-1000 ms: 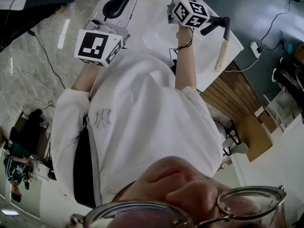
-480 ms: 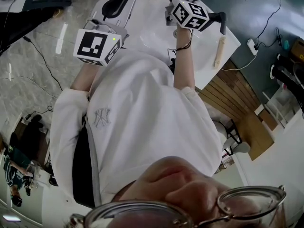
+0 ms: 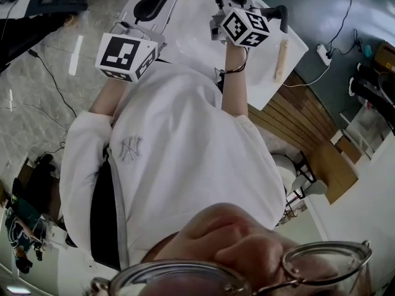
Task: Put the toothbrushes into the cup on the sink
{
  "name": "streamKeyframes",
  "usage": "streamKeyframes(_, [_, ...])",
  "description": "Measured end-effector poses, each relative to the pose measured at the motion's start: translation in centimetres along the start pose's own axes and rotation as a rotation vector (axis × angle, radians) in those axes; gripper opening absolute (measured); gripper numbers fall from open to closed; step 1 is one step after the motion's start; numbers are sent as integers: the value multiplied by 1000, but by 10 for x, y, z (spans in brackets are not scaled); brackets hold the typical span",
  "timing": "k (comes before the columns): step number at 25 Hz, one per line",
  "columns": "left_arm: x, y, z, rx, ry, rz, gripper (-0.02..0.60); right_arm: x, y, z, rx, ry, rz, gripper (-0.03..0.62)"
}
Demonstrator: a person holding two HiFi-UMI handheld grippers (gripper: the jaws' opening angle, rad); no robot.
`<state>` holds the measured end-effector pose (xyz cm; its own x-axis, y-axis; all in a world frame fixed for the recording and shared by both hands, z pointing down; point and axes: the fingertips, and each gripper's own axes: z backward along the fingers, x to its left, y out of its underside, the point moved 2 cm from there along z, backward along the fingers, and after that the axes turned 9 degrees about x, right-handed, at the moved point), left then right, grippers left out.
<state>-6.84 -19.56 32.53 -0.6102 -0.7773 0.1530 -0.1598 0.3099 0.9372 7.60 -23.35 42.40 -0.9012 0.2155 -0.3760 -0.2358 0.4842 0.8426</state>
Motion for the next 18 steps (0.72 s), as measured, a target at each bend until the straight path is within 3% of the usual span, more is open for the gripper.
streamKeyframes(9, [-26,1,-1,0,36,-9,9,7,-2,60,-89,-13,-119,25])
streamKeyframes(18, [-74,-8,-20,-1,128,-43,9,-12,5,128,-163,20,-253,18])
